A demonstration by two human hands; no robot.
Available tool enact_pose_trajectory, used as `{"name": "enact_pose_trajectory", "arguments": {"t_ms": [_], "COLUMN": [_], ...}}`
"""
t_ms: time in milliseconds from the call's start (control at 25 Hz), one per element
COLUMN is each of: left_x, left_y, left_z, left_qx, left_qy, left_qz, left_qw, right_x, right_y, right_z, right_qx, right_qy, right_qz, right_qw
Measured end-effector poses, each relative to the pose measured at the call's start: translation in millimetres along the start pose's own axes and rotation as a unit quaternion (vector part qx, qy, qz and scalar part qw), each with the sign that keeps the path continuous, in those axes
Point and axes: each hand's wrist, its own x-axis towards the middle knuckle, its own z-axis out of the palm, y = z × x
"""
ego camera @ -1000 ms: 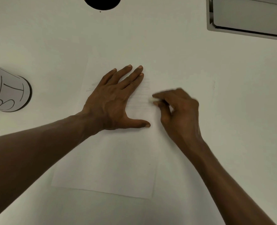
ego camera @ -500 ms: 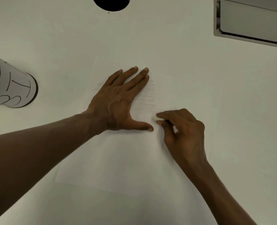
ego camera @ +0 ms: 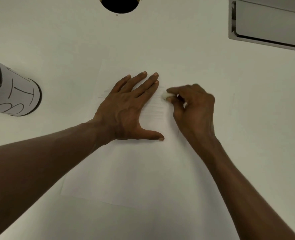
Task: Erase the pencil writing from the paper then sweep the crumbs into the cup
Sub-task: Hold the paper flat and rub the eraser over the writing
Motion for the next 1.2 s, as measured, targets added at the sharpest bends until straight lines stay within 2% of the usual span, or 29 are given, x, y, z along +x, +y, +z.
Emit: {"name": "enact_pose_trajectory", "arguments": {"t_ms": [200, 400, 600, 800, 960, 1200], "left_x": [0.5, 0.4, 0.2, 0.4, 0.8, 1.0], "left_y": [-0.7, 0.2, -0.9, 0.8, -1.1, 0.7], "left_z": [-0.3, -0.9, -1.6, -1.0, 0.4, -0.9], "left_qx": [0.001, 0.005, 0.000, -0.002, 0.003, -0.004], "left_qy": [-0.007, -0.011, -0.016, -0.013, -0.021, -0.019], "left_qz": [0.001, 0.000, -0.004, -0.005, -0.002, -0.002], "left_qw": [1.000, 1.000, 1.000, 1.000, 1.000, 1.000], "right_x": [-56.9, 14.7, -44.1, 27.3, -17.0, 19.7], "right_y": [-6.6, 2.1, -0.5, 5.2, 5.4, 13.6], "right_z": [-12.8, 4.8, -9.9, 10.9, 1.0, 10.9], "right_qx": [-0.002, -0.003, -0.005, 0.000, -0.004, 0.006], "right_qy": [-0.043, 0.005, -0.030, 0.009, -0.006, 0.017], "right_qz": [-0.011, -0.007, -0.016, -0.003, -0.013, -0.001], "right_qw": [0.999, 1.000, 0.999, 1.000, 1.000, 1.000]}}
